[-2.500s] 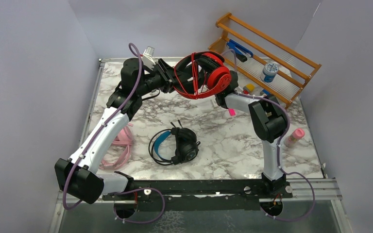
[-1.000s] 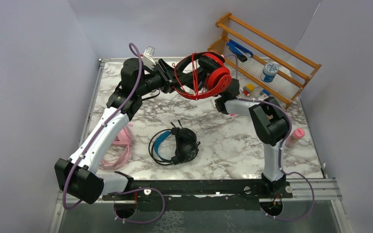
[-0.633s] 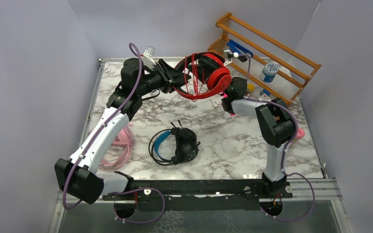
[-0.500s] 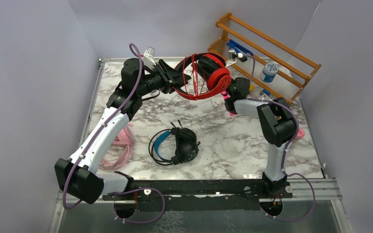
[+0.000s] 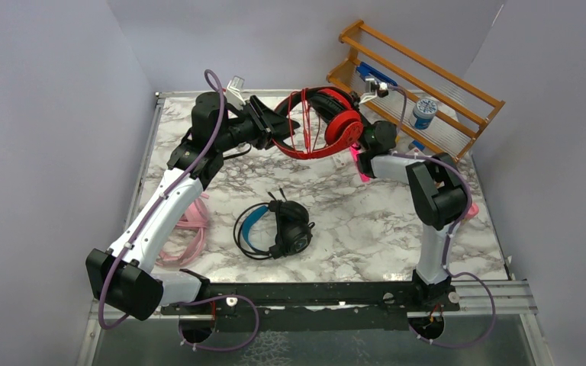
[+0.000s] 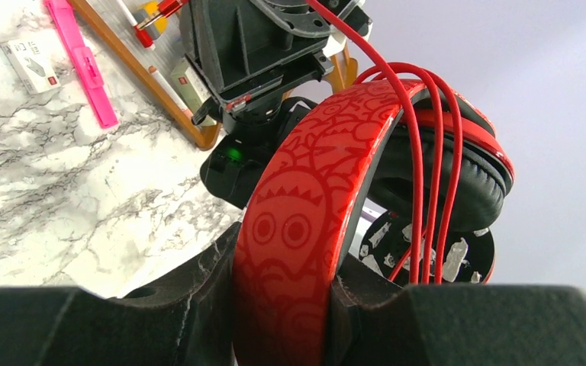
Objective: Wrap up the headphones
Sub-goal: Wrap the headphones cable around the headphones, then place the headphones at the center of the board.
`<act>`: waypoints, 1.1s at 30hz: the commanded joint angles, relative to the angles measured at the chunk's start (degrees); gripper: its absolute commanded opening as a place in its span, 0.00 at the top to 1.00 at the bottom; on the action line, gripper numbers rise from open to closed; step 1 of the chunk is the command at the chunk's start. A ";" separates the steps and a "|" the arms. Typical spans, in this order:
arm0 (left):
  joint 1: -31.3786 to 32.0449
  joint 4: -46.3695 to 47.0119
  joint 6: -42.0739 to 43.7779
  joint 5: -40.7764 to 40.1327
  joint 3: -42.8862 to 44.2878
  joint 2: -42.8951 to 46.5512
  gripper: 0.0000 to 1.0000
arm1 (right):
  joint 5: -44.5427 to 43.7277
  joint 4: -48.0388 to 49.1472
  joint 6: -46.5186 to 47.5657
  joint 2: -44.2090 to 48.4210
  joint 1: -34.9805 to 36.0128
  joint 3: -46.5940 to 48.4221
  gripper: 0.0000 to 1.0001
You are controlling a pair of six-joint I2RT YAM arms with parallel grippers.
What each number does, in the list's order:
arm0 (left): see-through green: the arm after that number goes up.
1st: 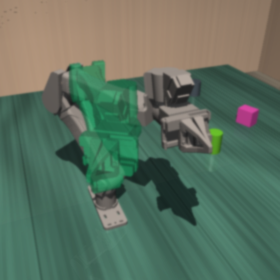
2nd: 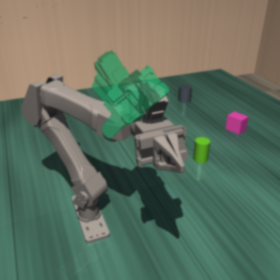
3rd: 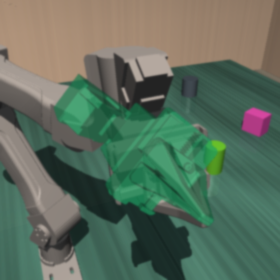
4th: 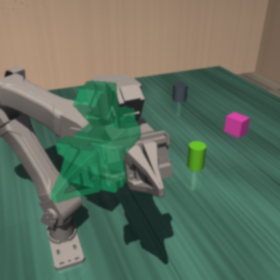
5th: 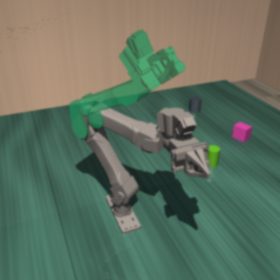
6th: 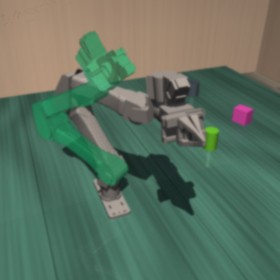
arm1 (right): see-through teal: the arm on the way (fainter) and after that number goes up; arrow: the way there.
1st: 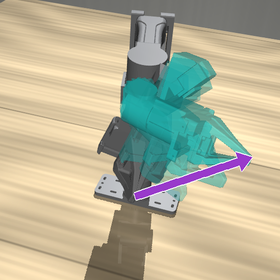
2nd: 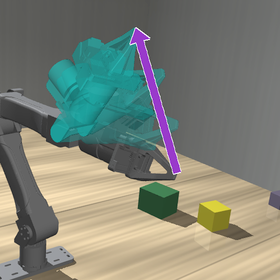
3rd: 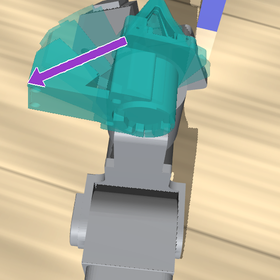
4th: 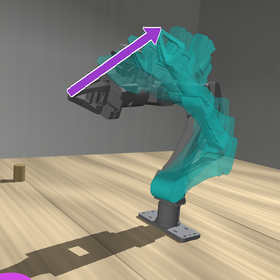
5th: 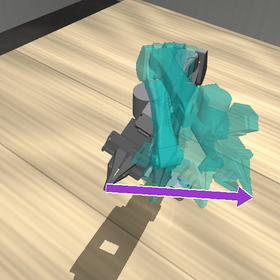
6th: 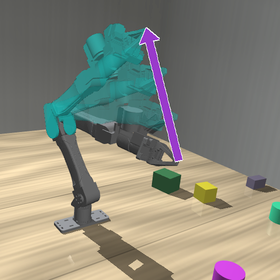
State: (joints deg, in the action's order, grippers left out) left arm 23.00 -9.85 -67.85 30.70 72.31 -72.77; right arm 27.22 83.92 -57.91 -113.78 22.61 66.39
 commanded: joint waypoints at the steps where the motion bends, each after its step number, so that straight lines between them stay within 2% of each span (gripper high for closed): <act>1: 0.29 0.73 0.02 0.03 2.14 1.24 1.00 | -2.90 4.76 -1.73 1.85 -2.35 -1.91 1.00; 8: 0.46 -0.29 -0.05 -0.55 1.95 0.94 1.00 | -2.61 7.41 -3.31 3.33 -6.30 -4.55 1.00; 16: 0.47 1.12 2.53 -1.32 3.77 0.10 1.00 | 4.54 2.49 -3.62 3.37 -6.41 -7.04 1.00; 21: 0.47 7.05 2.03 -2.65 2.74 -1.86 1.00 | 10.76 -10.96 -0.49 8.30 -5.53 -10.26 1.00; 27: 0.53 18.16 2.77 -8.97 -0.98 -6.42 1.00 | 15.07 -28.65 3.87 14.91 -4.87 -14.08 1.00; 33: 0.60 24.05 5.00 -19.06 -5.86 -12.18 1.00 | 14.64 -26.64 -0.50 13.38 -3.27 -16.92 1.00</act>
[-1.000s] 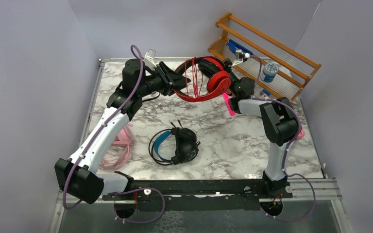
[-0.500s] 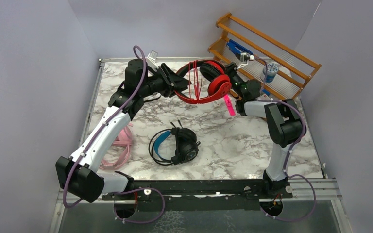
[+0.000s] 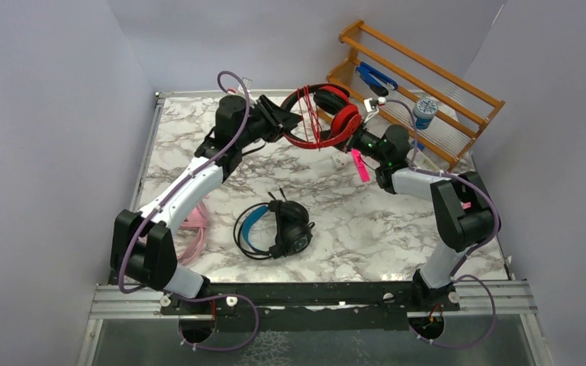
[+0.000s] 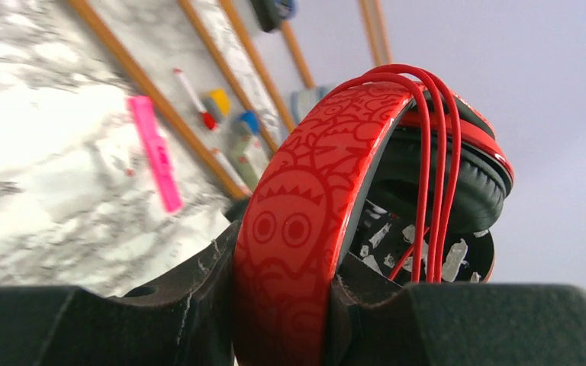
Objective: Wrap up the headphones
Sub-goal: Place the headphones at the center of the board.
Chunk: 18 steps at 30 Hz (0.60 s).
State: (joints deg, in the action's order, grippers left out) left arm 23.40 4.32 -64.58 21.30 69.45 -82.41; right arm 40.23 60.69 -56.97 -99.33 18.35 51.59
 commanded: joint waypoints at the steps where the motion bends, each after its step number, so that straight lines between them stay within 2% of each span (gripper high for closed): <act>1: 0.16 9.90 2.28 -11.58 -3.67 -3.35 1.00 | 1.37 -3.16 -2.03 -1.73 1.36 -1.93 1.00; 7: -1.89 14.27 3.40 -15.66 -7.21 -9.61 1.00 | -1.71 -2.81 -6.39 -8.19 3.91 0.68 1.00; 15: -8.45 19.71 5.49 -13.98 -10.60 -16.77 1.00 | -1.74 -4.20 -10.71 -21.19 5.68 8.67 1.00; 18: -10.77 22.33 3.84 -9.47 -10.40 -21.71 1.00 | -1.83 -5.43 -11.69 -25.02 6.10 11.71 0.99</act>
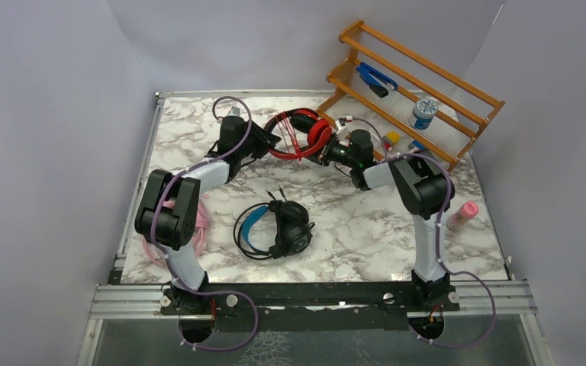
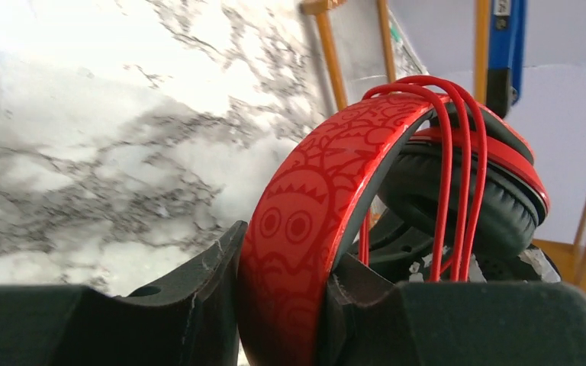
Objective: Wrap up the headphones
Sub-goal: Place the headphones at the center of the board.
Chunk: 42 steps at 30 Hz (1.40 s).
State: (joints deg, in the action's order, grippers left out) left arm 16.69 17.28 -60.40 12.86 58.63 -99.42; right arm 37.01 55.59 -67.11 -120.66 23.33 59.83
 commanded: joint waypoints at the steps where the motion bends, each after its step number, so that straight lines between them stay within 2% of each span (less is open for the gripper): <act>1: -4.68 9.82 -1.20 0.26 0.65 -6.47 1.00 | 1.35 -1.34 -1.49 -4.72 1.42 4.52 0.99; 3: -5.45 11.37 -2.49 1.57 0.34 -9.06 1.00 | 0.76 -3.46 -0.53 -6.23 2.08 6.42 0.99; 15: -5.43 11.90 -3.61 -4.28 -3.42 -15.52 1.00 | -0.81 -13.54 0.64 -12.64 2.60 12.93 0.93; 25: -5.11 -5.22 -4.54 -11.49 0.97 -18.07 1.00 | -1.66 -13.66 0.28 -14.18 2.86 12.45 0.90; 28: -5.00 -2.32 -4.63 -10.78 -0.48 -18.05 1.00 | -0.76 -9.66 -1.26 -13.86 2.90 10.90 0.89; 32: -4.65 -3.30 -6.18 -11.32 -0.42 -17.86 1.00 | -1.40 -9.59 -0.78 -12.24 3.06 9.83 0.88; 35: -4.55 -5.35 -7.22 -12.36 0.08 -17.56 1.00 | -3.17 -11.01 0.23 -10.21 3.04 8.42 0.84; 39: -3.87 -14.12 -8.40 -19.32 3.66 -16.91 1.00 | -4.68 -14.66 0.88 -9.54 3.04 9.18 0.82; 42: -3.13 -22.01 -7.26 -22.32 8.40 -18.84 1.00 | -3.85 -16.39 0.62 -10.57 3.05 11.14 0.85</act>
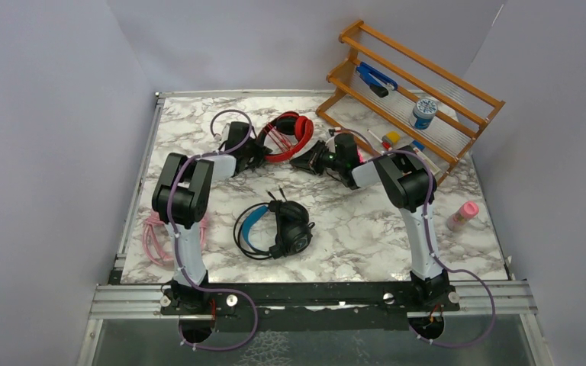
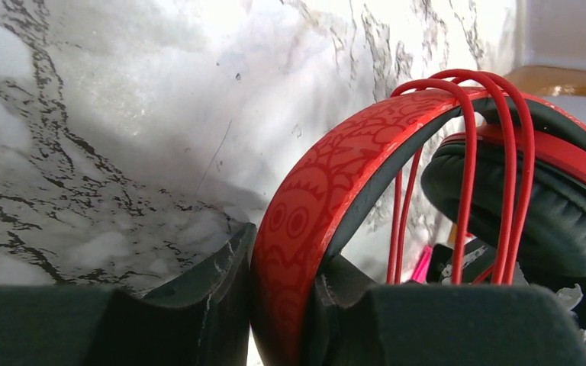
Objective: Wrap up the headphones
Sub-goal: Place the headphones at the center of the board.
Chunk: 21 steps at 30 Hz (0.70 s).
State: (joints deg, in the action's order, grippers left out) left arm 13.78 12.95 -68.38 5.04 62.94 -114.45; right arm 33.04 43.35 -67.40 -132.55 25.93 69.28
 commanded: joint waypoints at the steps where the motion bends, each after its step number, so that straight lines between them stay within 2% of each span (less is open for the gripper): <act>1: -0.10 -19.16 1.17 -15.42 4.77 -4.32 1.00 | -0.11 -4.31 0.79 1.53 0.44 1.48 0.86; 12: 0.83 -20.53 11.11 -20.01 6.34 -7.31 1.00 | -0.85 -14.00 7.80 1.86 0.27 7.45 0.80; 15: 1.25 -21.07 14.99 -23.79 6.89 -7.46 1.00 | -0.26 -12.85 6.46 1.48 -0.07 7.74 0.81; 21: 1.36 -21.61 17.08 -24.44 8.34 -8.80 1.00 | -0.56 -13.89 6.95 2.02 -0.09 8.46 0.82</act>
State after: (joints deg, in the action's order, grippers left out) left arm 15.77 2.46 -56.45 -13.28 72.40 -117.40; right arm 32.42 31.62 -61.87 -132.33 25.91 76.29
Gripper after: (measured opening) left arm 0.274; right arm 0.185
